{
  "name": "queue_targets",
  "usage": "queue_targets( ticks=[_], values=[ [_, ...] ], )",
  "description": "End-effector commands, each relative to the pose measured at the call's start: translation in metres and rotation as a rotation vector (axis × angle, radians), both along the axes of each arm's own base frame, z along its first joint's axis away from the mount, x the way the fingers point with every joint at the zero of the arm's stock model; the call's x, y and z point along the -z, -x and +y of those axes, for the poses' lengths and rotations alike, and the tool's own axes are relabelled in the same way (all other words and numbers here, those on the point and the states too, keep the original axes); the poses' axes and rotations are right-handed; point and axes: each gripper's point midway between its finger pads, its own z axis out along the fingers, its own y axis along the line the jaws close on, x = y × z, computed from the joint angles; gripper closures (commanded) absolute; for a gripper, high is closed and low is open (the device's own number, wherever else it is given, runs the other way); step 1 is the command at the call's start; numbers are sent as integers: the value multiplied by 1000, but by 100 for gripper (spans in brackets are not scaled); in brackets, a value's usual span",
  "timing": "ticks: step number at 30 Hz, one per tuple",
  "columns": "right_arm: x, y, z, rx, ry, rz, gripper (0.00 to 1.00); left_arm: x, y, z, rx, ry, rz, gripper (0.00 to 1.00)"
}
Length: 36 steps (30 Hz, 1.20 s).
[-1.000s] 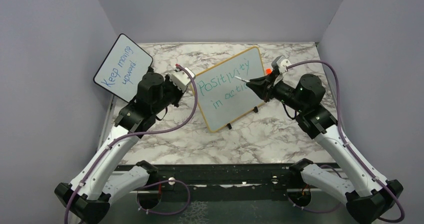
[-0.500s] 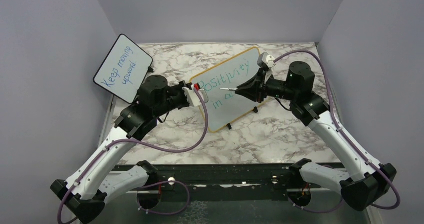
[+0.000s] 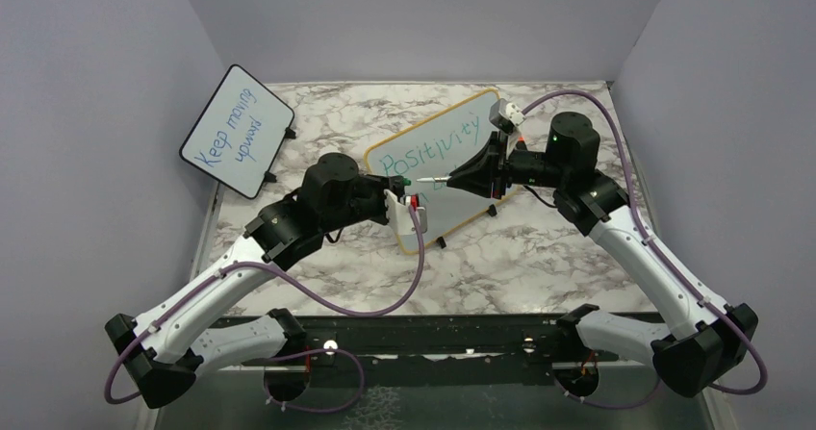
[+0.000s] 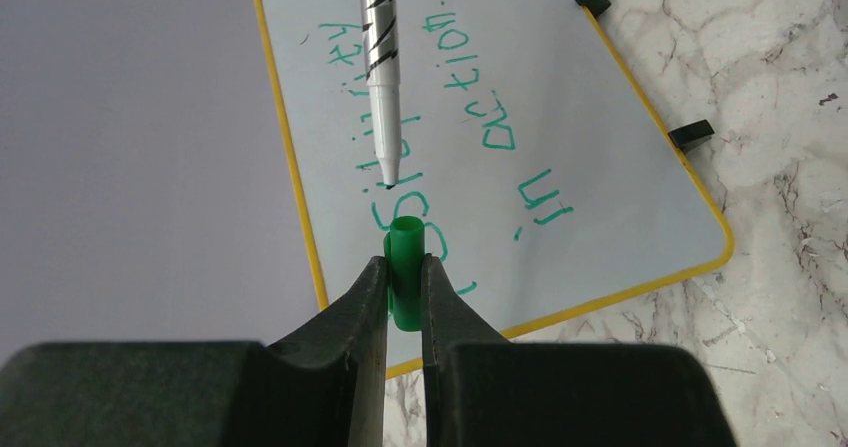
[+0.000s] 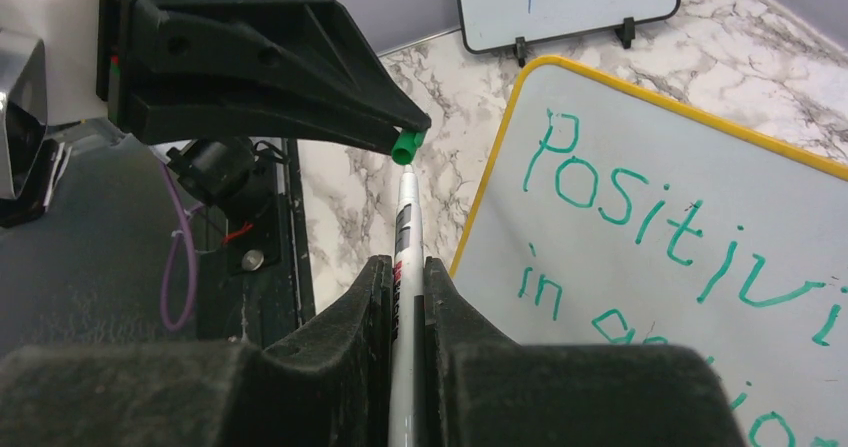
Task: Write a sentence on the whiteboard
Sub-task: Close the whiteboard marker at the center of the board.
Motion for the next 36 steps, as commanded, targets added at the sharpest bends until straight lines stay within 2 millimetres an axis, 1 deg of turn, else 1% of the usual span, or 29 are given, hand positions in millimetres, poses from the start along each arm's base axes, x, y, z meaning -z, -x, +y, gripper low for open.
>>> queue_targets(
  ticks=[1,9,12,20,36],
  values=[
    [-15,5,3,-29,-30,-15,100,-14,-1,-3,-5,-18,-45,100],
    [-6,3,3,-29,-11,3,100,-14,-2,-7,-8,-22,-39,100],
    [-6,6,4,-47,-13,1,99,-13,-2,-8,-10,-27,-40,100],
    [-7,4,5,-45,-16,-1,100,-10,-4,-9,-10,-40,-42,100],
    [0,-4,6,-18,-10,11,100,-13,1,-15,20,-29,-36,100]
  ],
)
